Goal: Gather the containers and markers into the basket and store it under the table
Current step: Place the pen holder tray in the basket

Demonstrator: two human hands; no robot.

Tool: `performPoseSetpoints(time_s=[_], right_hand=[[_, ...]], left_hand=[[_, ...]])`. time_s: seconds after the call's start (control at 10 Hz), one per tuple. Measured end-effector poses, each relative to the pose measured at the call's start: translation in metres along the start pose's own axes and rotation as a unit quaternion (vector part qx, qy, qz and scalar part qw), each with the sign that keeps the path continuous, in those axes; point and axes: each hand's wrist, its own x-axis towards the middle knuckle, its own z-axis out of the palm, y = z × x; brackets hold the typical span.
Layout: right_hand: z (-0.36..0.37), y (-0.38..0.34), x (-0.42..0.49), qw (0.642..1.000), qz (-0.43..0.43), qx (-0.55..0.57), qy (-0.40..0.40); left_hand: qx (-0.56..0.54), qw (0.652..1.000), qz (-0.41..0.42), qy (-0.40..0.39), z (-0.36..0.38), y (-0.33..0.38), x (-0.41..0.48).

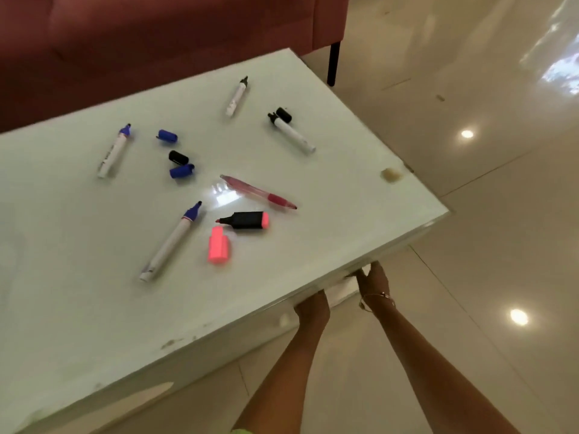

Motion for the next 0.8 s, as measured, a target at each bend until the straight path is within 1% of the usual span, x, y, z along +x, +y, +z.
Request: performPoseSetpoints(time_s=[0.1,0.2,0.3,0.4,0.5,0.6,0.7,0.8], right_hand=[[0.017,0.012,0.037,0.998,0.035,-0.039,-0.025],[0.027,0.018,0.048,0.997,0.022,-0.068,-0.030],[0.013,0.029,0.019,0.997,0.038,-0.065,-0.014],[-0.027,0.034,-0.046,0.988,0.072,-0.133,-0.012],[-0.076,0.015,-0.122,0.973,0.089,-0.209,-0.030],[-0.126,-0.022,-0.194,0.960,0.099,-0.259,-0.045],[-0.156,-0.086,-0.259,0.949,0.098,-0.291,-0.067],[-0.152,-0.164,-0.315,0.946,0.025,-0.312,-0.081]], left_hand=[[-0.091,0.991,0.013,0.101,0.008,0.003,0.034],[-0.591,0.795,-0.035,0.128,0.007,0.015,0.036],[0.047,0.992,-0.010,0.114,0.008,-0.003,0.013],[-0.078,0.988,-0.077,0.110,-0.002,-0.010,-0.054],[-0.104,0.984,-0.141,0.035,-0.037,0.003,-0.138],[-0.054,0.984,-0.168,-0.011,-0.081,0.018,-0.213],[-0.017,0.988,-0.150,-0.030,-0.148,0.050,-0.276],[-0.017,0.995,-0.094,-0.010,-0.239,0.076,-0.316]])
